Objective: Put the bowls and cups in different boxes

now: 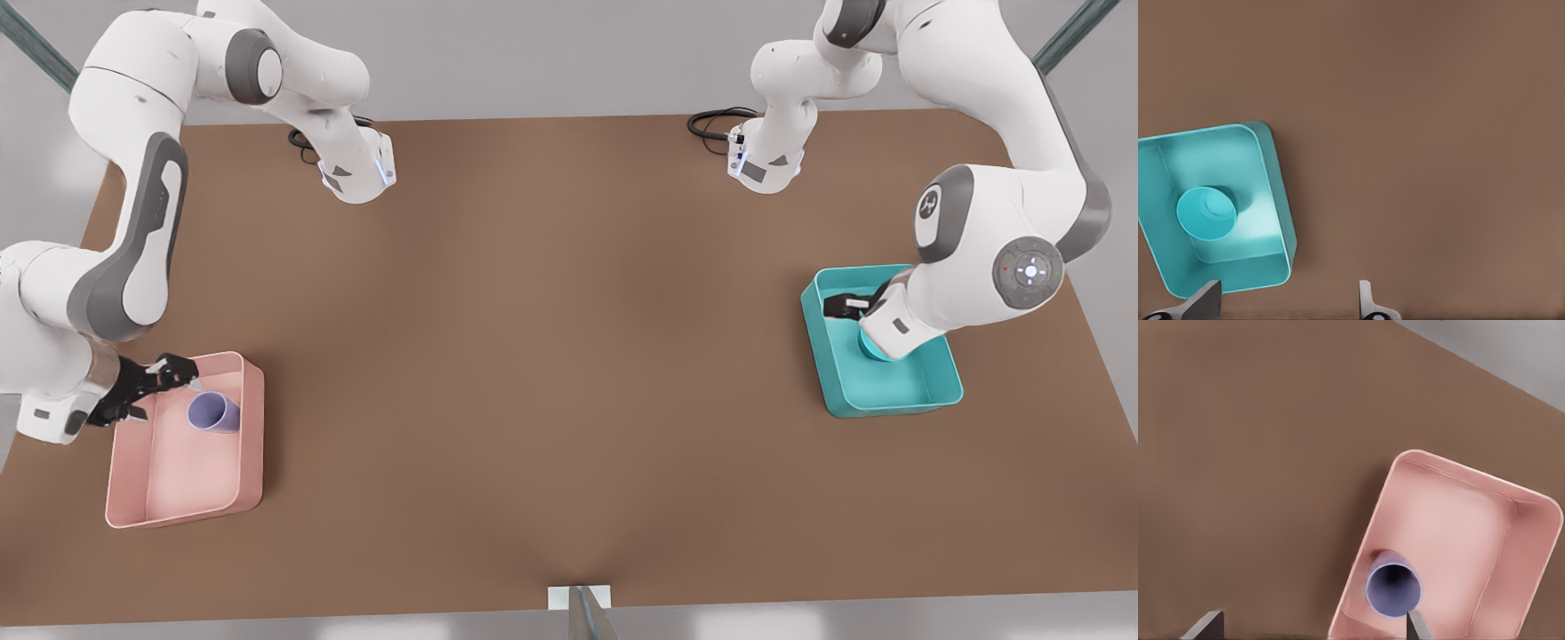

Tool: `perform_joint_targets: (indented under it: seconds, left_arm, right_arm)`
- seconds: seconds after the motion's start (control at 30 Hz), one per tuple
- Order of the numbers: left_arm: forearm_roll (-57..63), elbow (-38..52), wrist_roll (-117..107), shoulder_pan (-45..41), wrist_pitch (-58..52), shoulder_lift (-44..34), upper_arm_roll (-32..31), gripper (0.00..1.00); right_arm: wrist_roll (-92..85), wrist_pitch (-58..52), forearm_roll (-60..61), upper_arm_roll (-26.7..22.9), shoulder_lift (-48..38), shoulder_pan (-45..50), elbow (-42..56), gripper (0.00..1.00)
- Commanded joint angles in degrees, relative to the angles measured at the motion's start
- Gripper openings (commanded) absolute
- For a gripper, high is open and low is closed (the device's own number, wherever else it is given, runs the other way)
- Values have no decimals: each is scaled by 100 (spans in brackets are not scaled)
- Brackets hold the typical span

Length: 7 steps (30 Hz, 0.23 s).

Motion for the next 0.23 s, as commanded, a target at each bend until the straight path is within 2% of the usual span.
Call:
perform_joint_targets:
  seconds: [0.0, 0.07, 0.2]
  left_arm:
    - [-12, 6, 336, 5, -216, -10, -5, 100]
    - [-4, 15, 336, 14, -224, -37, -5, 100]
    - [5, 155, 336, -30, -321, -10, -14, 100]
  right_arm:
    - [3450, -1602, -1112, 648, -714, -6, -147, 100]
    - [3811, -1602, -1121, 903, -1356, -68, -507, 100]
    - [3855, -1594, -1095, 912, -1541, -121, -753, 100]
